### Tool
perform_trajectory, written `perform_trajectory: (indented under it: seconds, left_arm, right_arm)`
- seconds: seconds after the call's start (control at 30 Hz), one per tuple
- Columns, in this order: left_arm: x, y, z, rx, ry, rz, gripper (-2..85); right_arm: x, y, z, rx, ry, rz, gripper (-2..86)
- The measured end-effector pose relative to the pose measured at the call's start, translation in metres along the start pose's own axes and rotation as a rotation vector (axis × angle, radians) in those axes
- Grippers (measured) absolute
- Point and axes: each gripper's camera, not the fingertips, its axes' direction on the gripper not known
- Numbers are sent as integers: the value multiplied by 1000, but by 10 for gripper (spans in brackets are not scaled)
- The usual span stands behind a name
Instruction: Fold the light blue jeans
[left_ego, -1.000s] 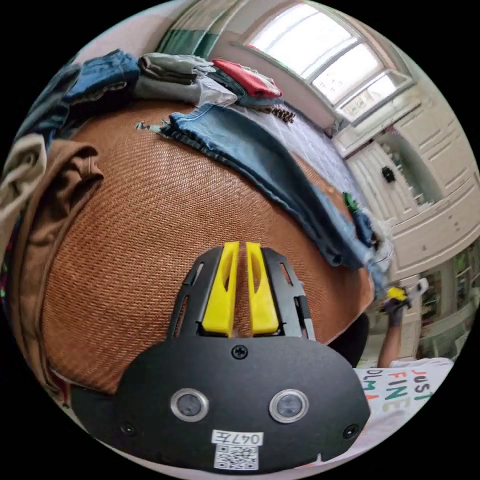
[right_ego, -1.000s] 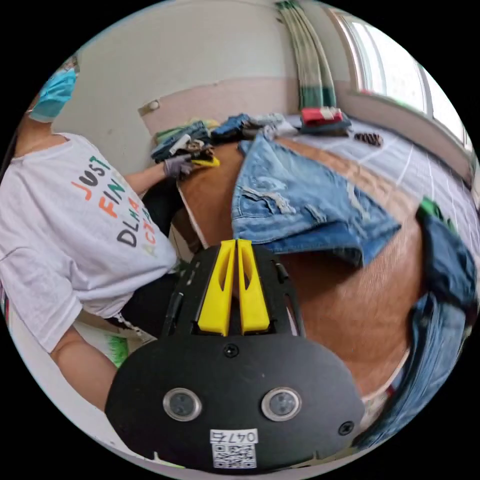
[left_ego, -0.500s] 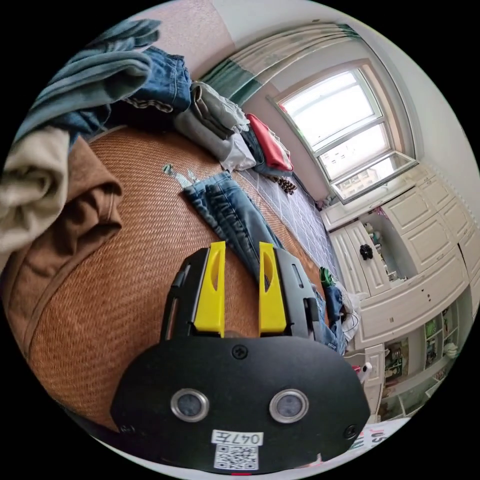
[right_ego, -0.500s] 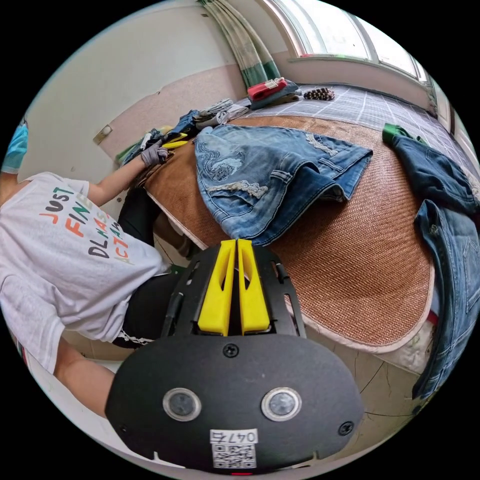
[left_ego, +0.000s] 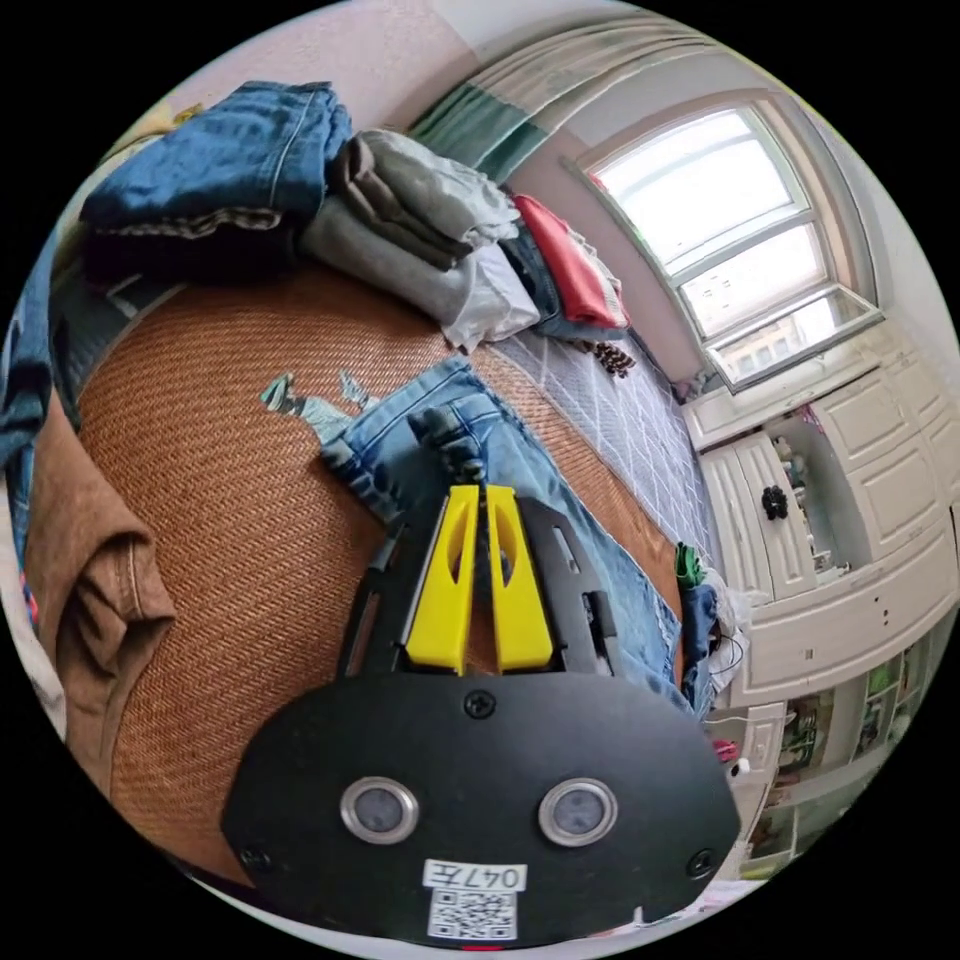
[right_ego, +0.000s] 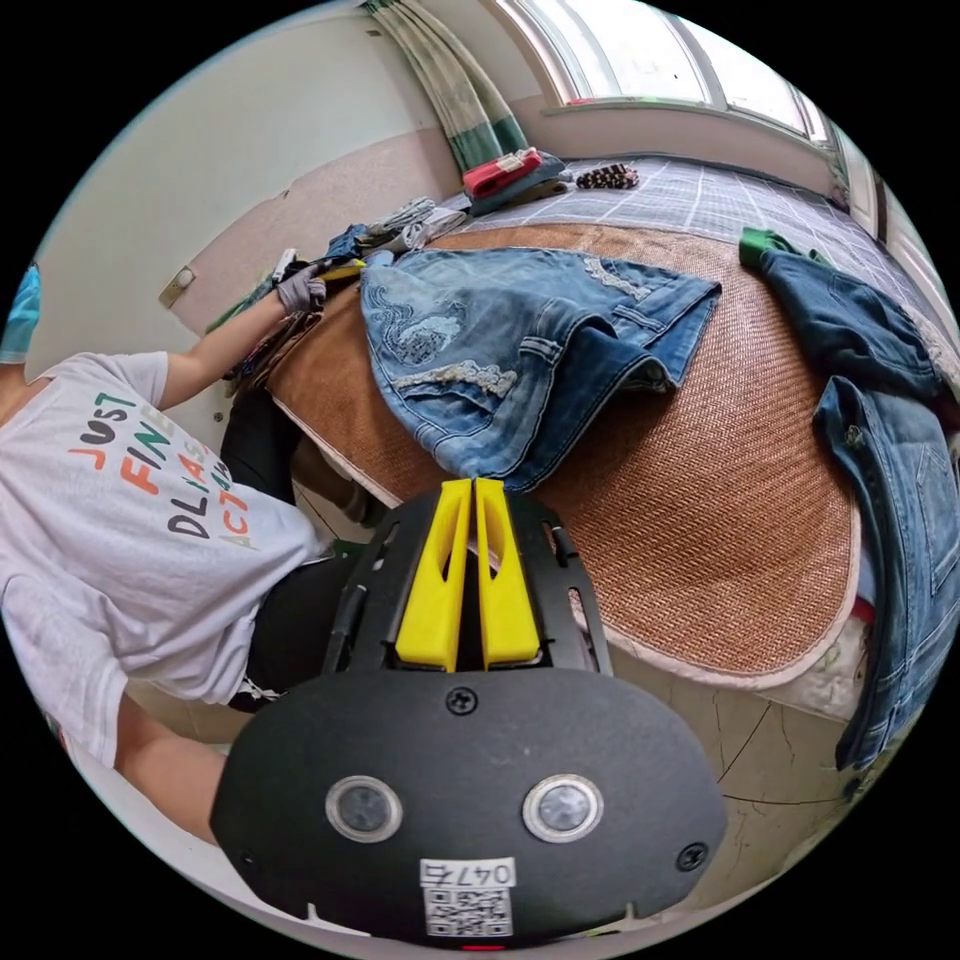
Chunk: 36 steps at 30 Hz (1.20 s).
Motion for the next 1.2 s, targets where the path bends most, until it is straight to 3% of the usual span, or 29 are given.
perform_trajectory:
  seconds: [0.23,0.4,0.47,0.73,0.8,0.93,1.1,1.2]
  left_arm:
    - [9,41,-107,70,100,170,-1]
    - [-82,94,-122,-109,121,-2,49]
    - [-102,107,-128,-80,159,-65,63]
    - [-93,90,-112,-74,63,-113,79]
    - [-70,82,-106,-70,42,-69,20]
    - [-5,58,-119,-13,5,58,1]
    - [139,-57,-157,125,253,311,-4]
    - [189,-76,-206,209,241,379,-4]
  right_arm:
    - [14,14,-80,121,108,-19,-11]
    - [51,44,-115,191,92,65,-11]
    - [59,52,-122,232,82,88,-11]
    - [68,61,-137,281,105,121,-11]
    - [70,63,-137,277,109,130,-11]
    - [75,65,-136,275,101,123,-11]
    - [76,61,-152,361,164,156,-12]
    - [62,74,-166,462,181,148,-12]
